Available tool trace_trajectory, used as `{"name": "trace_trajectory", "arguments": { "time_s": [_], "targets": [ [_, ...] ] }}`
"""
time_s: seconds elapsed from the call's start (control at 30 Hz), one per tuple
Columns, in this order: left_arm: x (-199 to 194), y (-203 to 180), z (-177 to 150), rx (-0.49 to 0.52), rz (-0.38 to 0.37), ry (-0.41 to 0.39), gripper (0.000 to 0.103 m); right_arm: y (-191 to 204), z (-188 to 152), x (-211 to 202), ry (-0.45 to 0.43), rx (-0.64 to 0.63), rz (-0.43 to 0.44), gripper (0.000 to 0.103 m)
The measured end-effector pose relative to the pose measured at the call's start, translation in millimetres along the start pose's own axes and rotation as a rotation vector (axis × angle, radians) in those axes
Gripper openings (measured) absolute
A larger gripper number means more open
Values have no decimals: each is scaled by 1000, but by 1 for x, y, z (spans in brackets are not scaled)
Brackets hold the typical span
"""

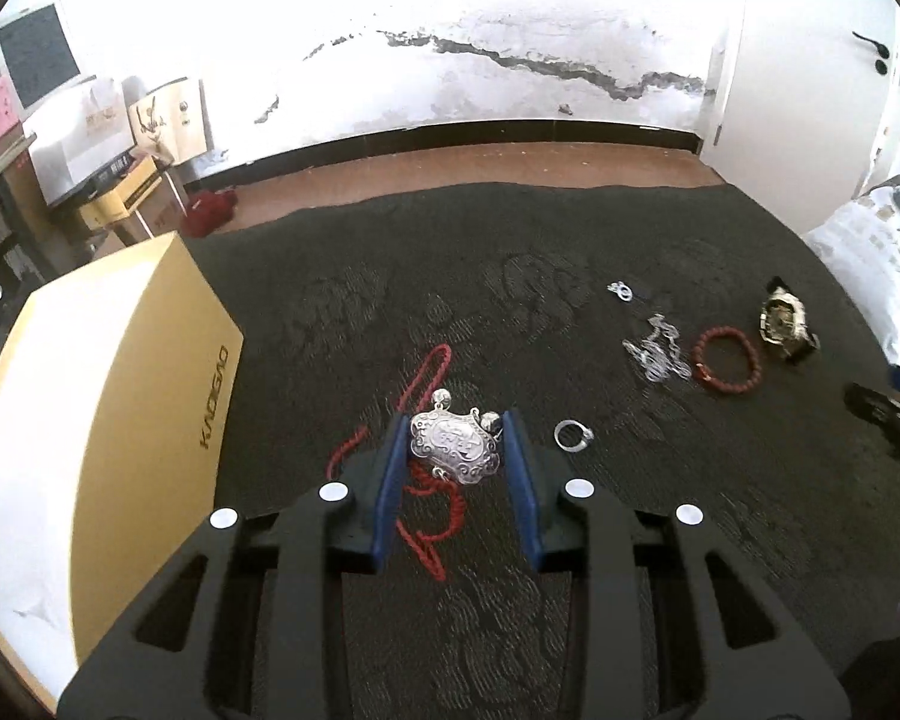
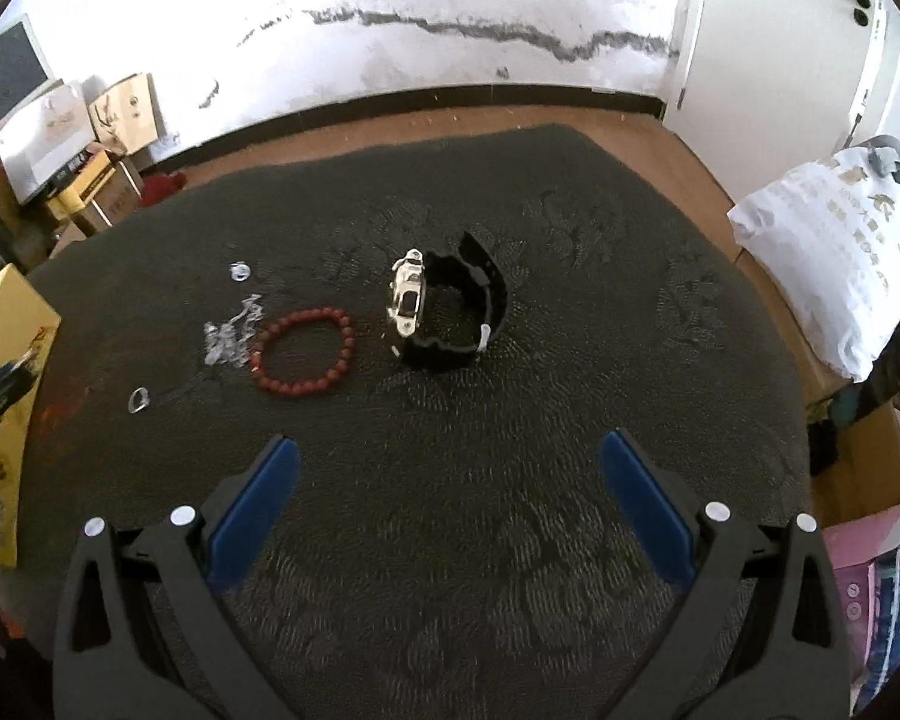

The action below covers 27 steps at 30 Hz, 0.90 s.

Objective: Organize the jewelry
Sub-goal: 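Hold the pendant in the left gripper while the right gripper grasps the black watch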

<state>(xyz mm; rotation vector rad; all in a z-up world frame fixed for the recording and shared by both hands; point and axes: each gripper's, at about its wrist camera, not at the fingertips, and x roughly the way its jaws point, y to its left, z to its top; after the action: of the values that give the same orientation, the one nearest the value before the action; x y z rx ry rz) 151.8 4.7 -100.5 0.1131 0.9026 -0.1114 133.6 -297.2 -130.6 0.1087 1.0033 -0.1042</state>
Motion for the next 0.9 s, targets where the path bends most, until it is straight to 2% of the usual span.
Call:
{"name": "trace_trajectory", "arguments": {
  "time_s": [0.13,0.23,0.4,0.57,0.67,0.73,0.9],
  "targets": [
    [-4,-3,-7,10,8,-14,32,-3,20,32,16,30,-13,97],
    [-4,-9,-8,11,4,-16,32,-8,36,58,39,73,-9,90],
    [-2,-14,-9,30,-1,-11,32,-14,53,92,86,99,15,89],
    [6,-17,-11,27,-9,6,32,-6,59,102,67,65,-27,87],
    [10,-18,-14,20,-12,15,32,2,56,101,43,31,-45,78],
    [12,-19,-15,19,-12,19,32,6,57,98,31,13,-39,61],
    [13,-21,-15,13,-17,19,32,11,56,97,17,3,-47,55]
  ]
}}
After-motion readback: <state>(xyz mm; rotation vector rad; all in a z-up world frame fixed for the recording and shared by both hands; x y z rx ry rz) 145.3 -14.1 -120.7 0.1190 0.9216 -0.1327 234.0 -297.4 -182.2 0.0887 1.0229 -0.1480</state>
